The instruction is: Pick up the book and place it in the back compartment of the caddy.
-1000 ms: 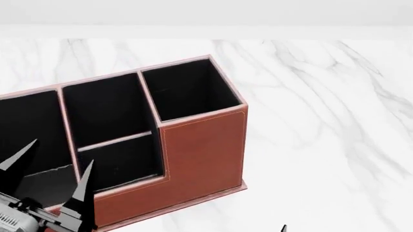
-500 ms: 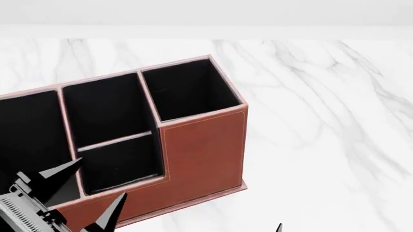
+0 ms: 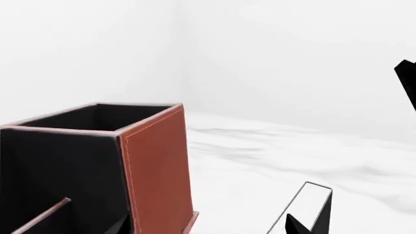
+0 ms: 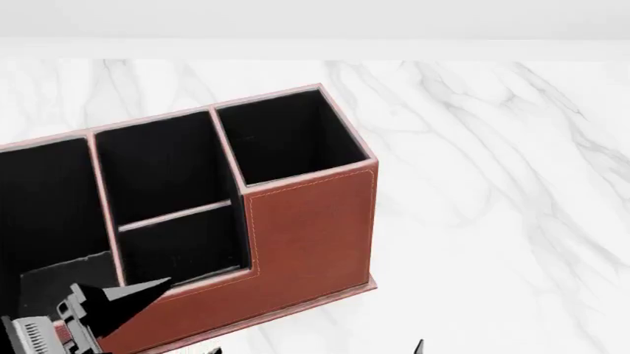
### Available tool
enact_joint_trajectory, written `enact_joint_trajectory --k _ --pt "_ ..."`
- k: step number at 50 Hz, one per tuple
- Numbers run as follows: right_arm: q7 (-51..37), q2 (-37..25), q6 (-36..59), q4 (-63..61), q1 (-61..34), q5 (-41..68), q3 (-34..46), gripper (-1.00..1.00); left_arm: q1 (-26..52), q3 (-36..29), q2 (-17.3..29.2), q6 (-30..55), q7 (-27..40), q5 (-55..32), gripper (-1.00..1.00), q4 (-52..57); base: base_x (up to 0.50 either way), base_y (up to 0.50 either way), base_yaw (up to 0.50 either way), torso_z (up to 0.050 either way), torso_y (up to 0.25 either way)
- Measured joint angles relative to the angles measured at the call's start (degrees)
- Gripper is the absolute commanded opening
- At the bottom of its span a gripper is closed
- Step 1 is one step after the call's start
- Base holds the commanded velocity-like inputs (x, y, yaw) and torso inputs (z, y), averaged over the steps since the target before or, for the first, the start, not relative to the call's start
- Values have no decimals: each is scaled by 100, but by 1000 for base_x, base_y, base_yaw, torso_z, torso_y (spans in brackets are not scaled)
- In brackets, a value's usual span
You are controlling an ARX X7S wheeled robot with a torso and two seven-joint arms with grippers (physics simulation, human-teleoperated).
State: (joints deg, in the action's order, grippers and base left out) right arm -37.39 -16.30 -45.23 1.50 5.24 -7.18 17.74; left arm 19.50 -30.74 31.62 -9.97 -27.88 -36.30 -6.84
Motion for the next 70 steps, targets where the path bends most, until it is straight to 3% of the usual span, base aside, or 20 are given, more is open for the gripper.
enact_joint_trajectory --k 40,70 --pt "-75 -54 23 24 -41 1 80 100 77 -505 -219 91 -453 269 100 -246 0 0 0 0 0" --pt "-138 -102 29 18 -56 10 120 100 417 -817 -749 93 -614 601 100 -1043 0 0 0 0 0"
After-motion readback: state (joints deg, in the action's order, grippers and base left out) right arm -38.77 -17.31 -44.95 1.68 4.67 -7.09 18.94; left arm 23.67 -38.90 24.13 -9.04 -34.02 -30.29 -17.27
